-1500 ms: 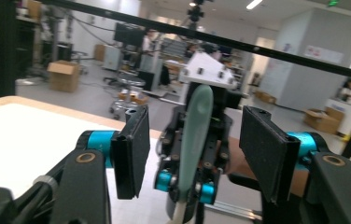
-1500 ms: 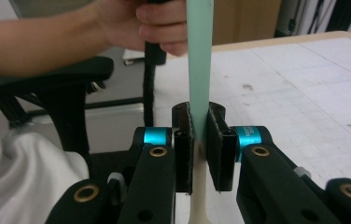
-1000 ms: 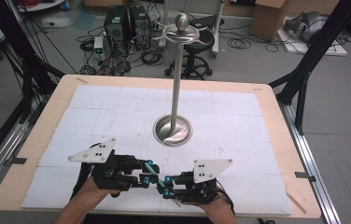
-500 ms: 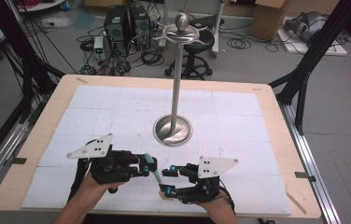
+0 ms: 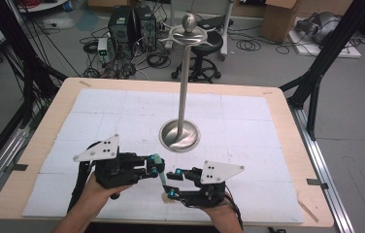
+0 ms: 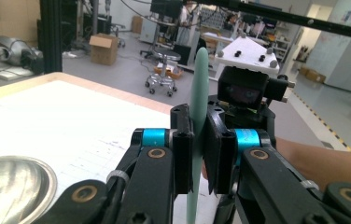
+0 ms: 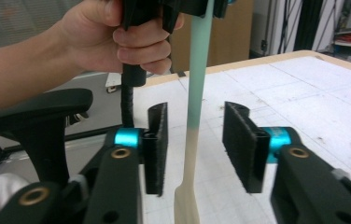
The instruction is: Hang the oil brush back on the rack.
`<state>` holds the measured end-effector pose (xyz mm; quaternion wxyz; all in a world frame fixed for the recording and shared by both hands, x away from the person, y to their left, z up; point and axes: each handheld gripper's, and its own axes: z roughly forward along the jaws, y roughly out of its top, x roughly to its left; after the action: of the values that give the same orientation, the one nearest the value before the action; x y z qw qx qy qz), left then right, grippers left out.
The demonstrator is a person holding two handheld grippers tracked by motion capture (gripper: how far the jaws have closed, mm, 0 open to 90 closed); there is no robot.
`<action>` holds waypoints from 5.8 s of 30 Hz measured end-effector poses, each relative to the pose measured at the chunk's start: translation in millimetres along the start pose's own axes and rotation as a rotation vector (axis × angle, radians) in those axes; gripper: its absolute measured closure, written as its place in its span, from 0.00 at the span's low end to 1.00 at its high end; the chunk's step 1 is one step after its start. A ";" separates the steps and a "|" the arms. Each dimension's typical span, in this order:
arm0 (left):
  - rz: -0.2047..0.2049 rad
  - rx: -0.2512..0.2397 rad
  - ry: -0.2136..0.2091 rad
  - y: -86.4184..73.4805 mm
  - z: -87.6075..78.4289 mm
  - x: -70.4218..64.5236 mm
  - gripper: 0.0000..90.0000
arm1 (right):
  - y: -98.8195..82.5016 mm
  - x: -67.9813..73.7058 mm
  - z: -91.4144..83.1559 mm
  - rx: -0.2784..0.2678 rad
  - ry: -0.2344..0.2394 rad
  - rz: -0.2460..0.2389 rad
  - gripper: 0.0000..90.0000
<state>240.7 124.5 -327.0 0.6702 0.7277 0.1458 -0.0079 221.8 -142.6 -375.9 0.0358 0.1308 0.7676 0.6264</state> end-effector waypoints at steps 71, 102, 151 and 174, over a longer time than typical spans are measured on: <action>-0.009 -0.134 0.294 -63.2 -89.3 38.4 0.20 | 157.1 -108.0 -16.7 -0.179 -0.039 0.059 0.93; -0.008 -0.129 0.291 -63.8 -90.8 39.1 0.20 | 149.8 -124.7 -17.8 -0.155 -0.188 0.124 0.59; 0.017 -0.095 0.375 -78.5 -94.2 43.2 0.21 | -47.0 -15.1 -143.6 -0.031 -0.706 0.141 0.20; 0.001 -0.099 0.407 -80.9 -98.7 45.4 0.21 | -48.0 -14.8 -149.3 -0.045 -0.722 0.157 0.20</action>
<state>248.0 234.9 -405.1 0.6619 0.6804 0.2780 0.1469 195.9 -297.1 -392.4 0.2591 0.4012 0.6790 0.5575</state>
